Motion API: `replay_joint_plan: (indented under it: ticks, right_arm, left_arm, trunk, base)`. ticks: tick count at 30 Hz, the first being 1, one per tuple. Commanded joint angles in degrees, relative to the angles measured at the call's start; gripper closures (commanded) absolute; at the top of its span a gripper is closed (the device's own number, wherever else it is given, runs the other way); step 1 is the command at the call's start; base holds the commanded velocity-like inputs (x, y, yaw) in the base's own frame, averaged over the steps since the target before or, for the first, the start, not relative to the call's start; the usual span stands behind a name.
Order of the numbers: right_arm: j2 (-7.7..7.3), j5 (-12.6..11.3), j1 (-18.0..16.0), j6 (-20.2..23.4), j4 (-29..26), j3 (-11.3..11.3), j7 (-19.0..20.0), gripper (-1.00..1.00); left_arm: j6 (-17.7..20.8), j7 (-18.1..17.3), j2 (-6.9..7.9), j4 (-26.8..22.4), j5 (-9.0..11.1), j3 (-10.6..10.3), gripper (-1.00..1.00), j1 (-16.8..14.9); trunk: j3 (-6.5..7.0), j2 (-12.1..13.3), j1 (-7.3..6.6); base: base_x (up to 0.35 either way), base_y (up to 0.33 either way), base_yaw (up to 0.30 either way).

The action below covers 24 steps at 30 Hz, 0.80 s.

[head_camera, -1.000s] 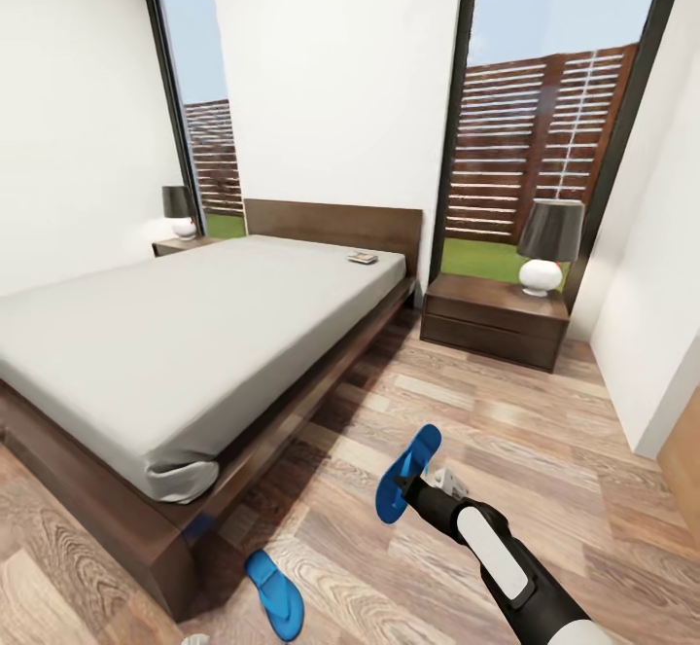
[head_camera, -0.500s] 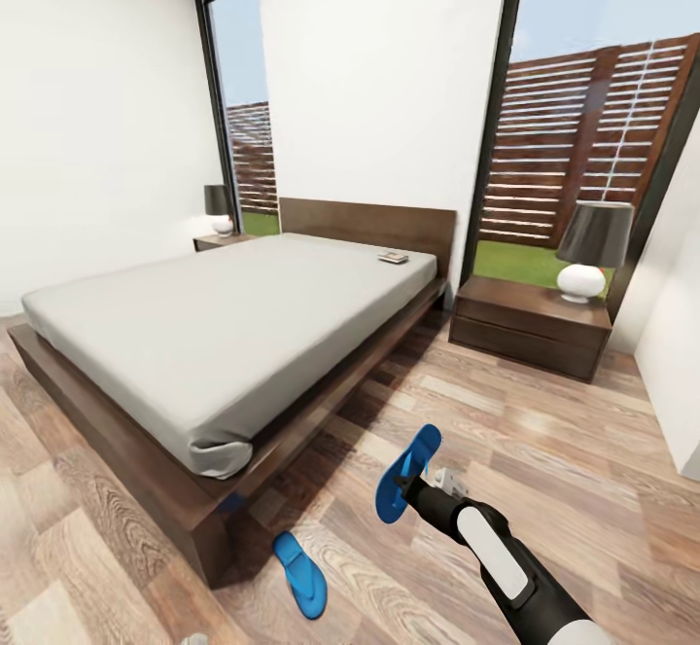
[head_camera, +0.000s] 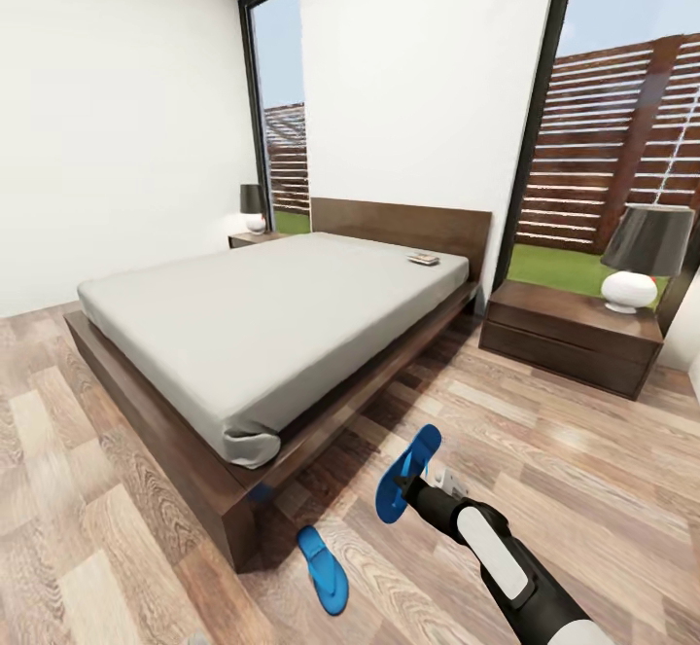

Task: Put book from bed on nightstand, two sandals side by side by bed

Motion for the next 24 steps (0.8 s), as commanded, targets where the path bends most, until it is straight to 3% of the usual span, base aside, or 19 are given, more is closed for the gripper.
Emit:
replay_joint_plan:
  ticks: [1, 7, 24]
  right_arm:
    - [-0.07, -0.7, 0.0, 0.0, -0.1, 0.2, -0.5, 1.0]
    - [-0.07, -0.8, 0.0, 0.0, -0.1, 0.2, -0.4, 1.0]
    - [-0.07, -0.4, 0.0, 0.1, -0.1, 0.3, -0.5, 1.0]
  left_arm:
    - [0.0, -0.2, 0.01, 0.0, 0.5, -0.5, -1.0, 0.0]
    - [0.0, -0.2, 0.06, 0.0, 0.5, -0.5, -1.0, 0.0]
    - [0.1, -0.2, 0.6, 0.0, 0.5, -0.5, -1.0, 0.0]
  trunk:
    - [-0.06, 0.0, -0.01]
    - [-0.06, 0.0, -0.01]
    - [-0.07, 0.0, -0.01]
  base:
    - [0.0, 0.0, 0.213]
    - [0.0, 0.0, 0.158]
    - [-0.028, 0.0, 0.01]
